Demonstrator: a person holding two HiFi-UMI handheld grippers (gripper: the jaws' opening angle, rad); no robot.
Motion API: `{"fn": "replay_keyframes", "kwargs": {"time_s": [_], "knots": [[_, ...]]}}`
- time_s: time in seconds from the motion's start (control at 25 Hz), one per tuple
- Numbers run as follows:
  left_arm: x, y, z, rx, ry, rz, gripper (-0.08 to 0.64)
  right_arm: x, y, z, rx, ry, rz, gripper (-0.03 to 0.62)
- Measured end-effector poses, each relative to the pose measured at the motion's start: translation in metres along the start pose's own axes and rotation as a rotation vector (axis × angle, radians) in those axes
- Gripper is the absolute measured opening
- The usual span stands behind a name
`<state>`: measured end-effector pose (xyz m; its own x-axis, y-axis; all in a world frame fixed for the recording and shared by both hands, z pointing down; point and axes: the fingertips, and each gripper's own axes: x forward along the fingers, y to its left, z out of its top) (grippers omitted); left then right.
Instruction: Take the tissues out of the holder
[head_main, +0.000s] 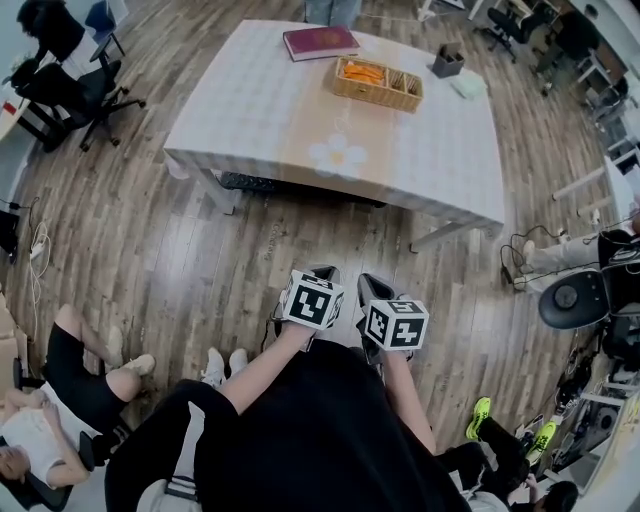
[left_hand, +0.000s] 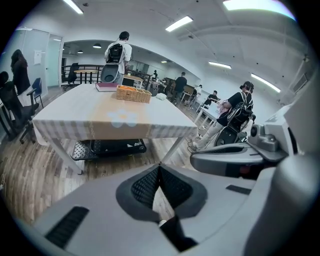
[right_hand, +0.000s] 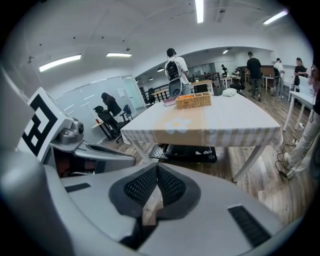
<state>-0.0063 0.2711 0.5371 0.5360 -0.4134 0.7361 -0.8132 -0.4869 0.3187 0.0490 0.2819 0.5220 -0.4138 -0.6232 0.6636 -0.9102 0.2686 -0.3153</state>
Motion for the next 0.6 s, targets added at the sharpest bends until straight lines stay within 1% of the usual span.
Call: {"fn": "replay_keyframes", "kwargs": {"time_s": [0.16, 0.32, 0.52, 0.6], "knots": [[0.002, 0.009, 0.006, 0.003, -0.015, -0.003, 0.0, 0.009, 0.007, -0.001, 0.01, 0.018, 0.006, 0.015], [0.001, 0.016, 0.006, -0.01, 0.007, -0.009, 0.0, 0.017, 0.011, -0.001, 0.015, 0.041, 0.004, 0.015], [0.004, 0.022, 0.007, -0.02, 0.011, -0.019, 0.0, 0.023, 0.012, 0.003, 0.071, 0.049, 0.02, 0.014], [0.004, 0.023, 0.008, -0.033, 0.014, -0.021, 0.0, 0.024, 0.011, 0.002, 0.071, 0.058, 0.02, 0.015]]}}
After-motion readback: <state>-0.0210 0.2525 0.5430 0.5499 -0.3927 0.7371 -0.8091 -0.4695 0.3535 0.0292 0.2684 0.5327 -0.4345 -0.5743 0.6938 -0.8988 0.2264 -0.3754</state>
